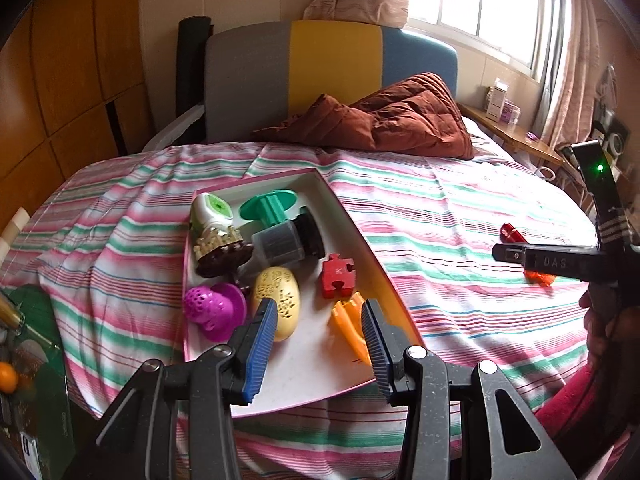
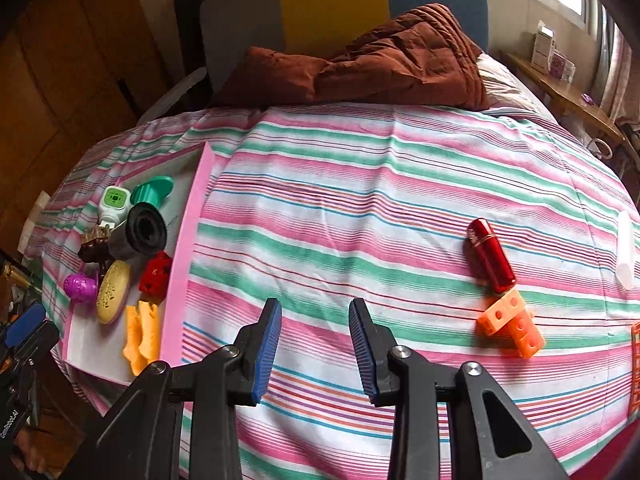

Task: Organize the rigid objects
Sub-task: 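Open the right gripper and move both grippers back toward the remaining toys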

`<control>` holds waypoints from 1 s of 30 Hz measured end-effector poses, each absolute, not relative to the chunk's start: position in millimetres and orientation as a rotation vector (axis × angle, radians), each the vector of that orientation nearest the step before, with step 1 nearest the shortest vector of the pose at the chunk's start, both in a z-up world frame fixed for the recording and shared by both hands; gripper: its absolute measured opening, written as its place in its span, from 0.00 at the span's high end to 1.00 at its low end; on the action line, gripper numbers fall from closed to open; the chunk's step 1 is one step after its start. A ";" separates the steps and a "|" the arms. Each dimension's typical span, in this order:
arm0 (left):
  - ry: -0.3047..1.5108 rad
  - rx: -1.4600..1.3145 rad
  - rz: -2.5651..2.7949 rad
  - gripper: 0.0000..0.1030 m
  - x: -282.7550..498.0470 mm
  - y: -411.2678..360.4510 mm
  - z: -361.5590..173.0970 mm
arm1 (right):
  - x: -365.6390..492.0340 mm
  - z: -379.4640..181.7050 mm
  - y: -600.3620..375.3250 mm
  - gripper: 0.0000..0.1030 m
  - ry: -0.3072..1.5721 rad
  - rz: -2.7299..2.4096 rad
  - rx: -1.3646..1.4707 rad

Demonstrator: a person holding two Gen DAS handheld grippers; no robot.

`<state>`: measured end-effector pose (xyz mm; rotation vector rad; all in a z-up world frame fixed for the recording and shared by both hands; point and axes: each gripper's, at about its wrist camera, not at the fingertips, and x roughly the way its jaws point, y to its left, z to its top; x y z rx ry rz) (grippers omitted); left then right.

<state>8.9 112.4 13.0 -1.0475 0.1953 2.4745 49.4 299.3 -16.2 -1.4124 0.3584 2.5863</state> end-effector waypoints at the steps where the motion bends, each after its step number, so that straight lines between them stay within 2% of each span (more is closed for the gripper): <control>1: 0.200 -1.046 2.466 0.57 9.0 115.9 13.3 | 50.5 -15.1 307.7 0.66 0.367 2.571 -1.403; 14: 0.283 -1.031 2.381 0.57 16.0 157.9 9.8 | 84.5 -15.7 449.9 0.65 0.592 2.297 -1.228; 16: 0.295 -1.035 2.370 0.57 16.2 163.9 8.6 | 93.4 -25.8 470.5 0.65 0.670 2.248 -1.204; 20: 0.311 -1.055 2.345 0.57 15.3 175.5 3.8 | 110.9 -45.0 505.3 0.64 0.993 2.143 -1.162; 25: 0.331 -1.062 2.300 0.57 18.1 193.3 -1.1 | 109.1 -58.0 509.6 0.61 1.085 2.098 -1.217; 30: 0.344 -1.063 2.264 0.57 21.6 205.9 -4.5 | 100.2 -58.9 499.8 0.56 1.051 2.132 -1.264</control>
